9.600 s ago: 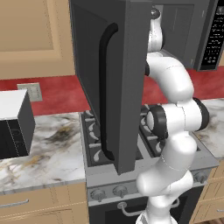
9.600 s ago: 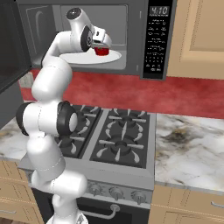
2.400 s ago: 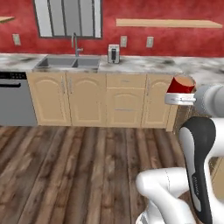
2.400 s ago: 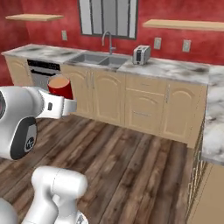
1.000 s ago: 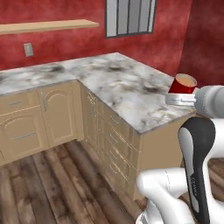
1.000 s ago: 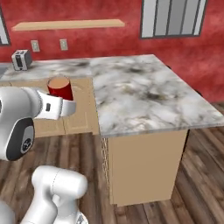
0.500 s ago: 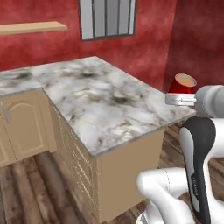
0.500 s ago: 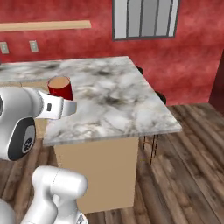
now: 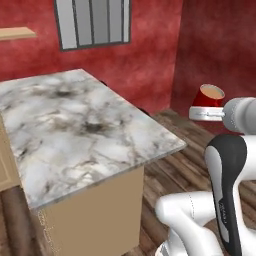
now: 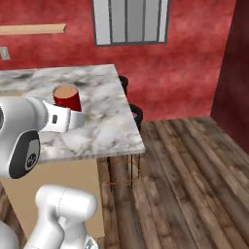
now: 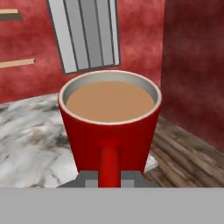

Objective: Pick the cup of tea, navigate to the dining table, and place it on the saucer.

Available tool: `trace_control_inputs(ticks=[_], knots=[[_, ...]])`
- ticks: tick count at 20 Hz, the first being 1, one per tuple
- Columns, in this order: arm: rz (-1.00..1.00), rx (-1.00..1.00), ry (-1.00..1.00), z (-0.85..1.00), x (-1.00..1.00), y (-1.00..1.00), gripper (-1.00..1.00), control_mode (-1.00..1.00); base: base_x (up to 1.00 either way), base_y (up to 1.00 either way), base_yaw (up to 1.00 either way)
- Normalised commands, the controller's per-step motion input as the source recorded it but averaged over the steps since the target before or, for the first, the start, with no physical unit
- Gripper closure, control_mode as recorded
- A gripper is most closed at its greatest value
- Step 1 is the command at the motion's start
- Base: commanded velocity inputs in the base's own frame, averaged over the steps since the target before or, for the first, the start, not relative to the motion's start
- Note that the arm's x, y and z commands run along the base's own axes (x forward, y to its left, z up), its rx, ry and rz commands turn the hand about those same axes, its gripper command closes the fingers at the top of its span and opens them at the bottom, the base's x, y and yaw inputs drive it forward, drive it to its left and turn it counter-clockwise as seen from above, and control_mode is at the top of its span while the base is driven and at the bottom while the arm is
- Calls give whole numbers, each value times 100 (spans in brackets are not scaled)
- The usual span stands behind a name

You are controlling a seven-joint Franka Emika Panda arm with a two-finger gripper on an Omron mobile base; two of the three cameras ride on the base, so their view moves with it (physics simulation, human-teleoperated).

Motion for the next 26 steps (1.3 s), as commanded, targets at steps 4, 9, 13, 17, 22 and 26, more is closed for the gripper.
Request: trace_control_inputs(ticks=[4, 9, 13, 17, 22, 26], knots=[[0, 0, 0, 0, 0, 0, 100, 100, 57, -100, 0], [0, 0, 0, 0, 0, 0, 100, 100, 53, -100, 0], [0, 0, 0, 0, 0, 0, 100, 100, 74, -100, 1], [0, 0, 0, 0, 0, 0, 100, 100, 91, -100, 15], [0, 0, 0, 0, 0, 0, 100, 100, 81, -100, 27], [0, 0, 0, 0, 0, 0, 100, 100, 68, -100, 34]])
